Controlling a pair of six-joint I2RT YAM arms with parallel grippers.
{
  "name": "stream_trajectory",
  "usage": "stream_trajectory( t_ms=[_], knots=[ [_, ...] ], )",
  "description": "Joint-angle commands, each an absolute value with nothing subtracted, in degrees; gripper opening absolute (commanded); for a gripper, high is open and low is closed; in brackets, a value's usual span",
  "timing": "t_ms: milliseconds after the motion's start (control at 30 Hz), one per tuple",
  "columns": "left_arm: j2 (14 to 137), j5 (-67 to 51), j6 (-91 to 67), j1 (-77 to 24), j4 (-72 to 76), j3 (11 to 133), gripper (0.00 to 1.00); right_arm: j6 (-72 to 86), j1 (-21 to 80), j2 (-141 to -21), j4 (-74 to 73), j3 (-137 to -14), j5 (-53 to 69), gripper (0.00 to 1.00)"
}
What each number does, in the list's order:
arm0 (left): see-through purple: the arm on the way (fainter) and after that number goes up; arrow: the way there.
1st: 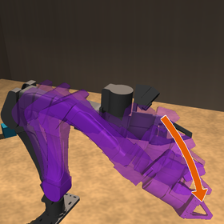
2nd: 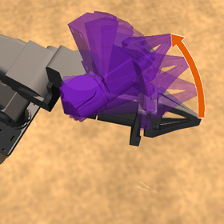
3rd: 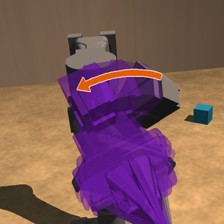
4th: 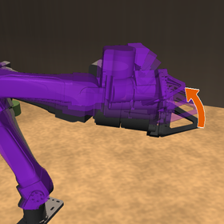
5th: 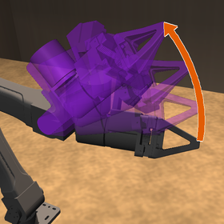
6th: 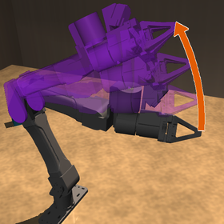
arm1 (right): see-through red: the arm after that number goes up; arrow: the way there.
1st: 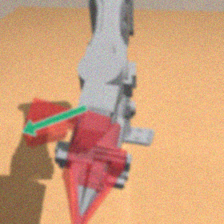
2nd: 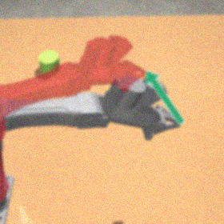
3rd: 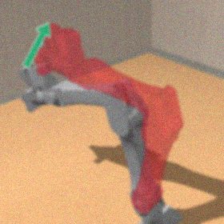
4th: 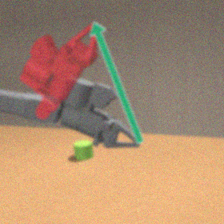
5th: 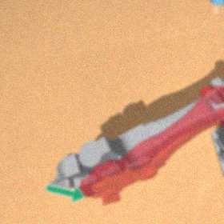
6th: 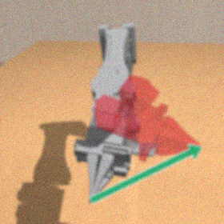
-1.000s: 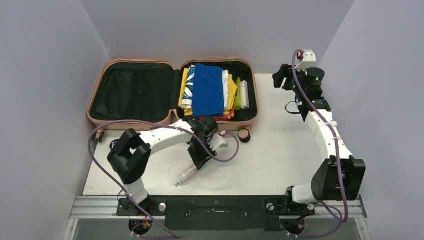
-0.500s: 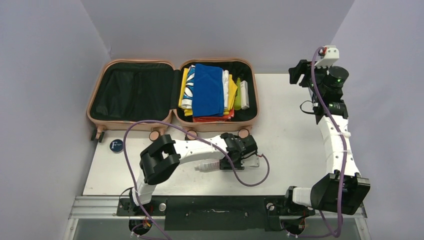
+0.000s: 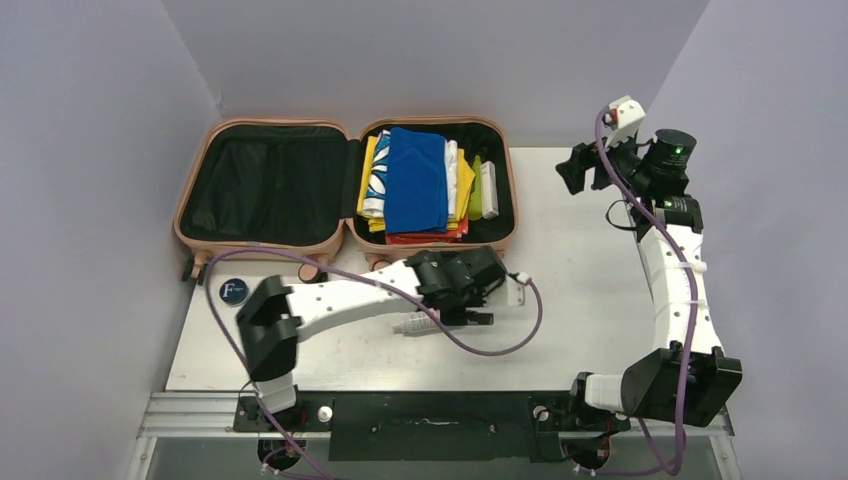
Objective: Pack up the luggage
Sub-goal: Move the makeup to the center of the board, then pick up the makeup from the center of the board.
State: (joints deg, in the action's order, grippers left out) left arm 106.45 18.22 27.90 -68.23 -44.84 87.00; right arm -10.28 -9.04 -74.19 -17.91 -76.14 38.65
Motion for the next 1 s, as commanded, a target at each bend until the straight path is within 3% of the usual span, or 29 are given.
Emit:
stream_trajectory(
  t_ms=[0,100,233,467,800,967],
  knots=[
    [89.22,15.39,29.38,-63.37,-45.52,85.41,0.96,-25.01,-5.96,-74.33,-27.92,-78.44,48.11,0.83],
    [79.33,4.73,30.52,-56.13,-49.95,81.96,0.96,-32.16,-0.71,-74.09,-33.39,-77.22,47.76,0.83],
    [67.47,-4.98,29.49,-42.32,-51.67,76.96,0.96,-43.70,14.19,-74.00,-40.15,-73.59,45.23,0.82],
    [53.98,0.63,23.43,-23.85,-44.41,61.74,0.96,-52.46,38.91,-80.52,-40.82,-68.00,34.84,0.82],
    [49.51,-15.46,22.55,7.41,-44.04,52.82,0.96,-47.95,51.09,-94.37,-32.59,-67.17,28.58,0.82],
    [50.04,-17.62,25.50,13.76,-47.63,53.91,0.96,-44.00,51.24,-99.40,-27.90,-65.75,22.32,0.82]
  ],
)
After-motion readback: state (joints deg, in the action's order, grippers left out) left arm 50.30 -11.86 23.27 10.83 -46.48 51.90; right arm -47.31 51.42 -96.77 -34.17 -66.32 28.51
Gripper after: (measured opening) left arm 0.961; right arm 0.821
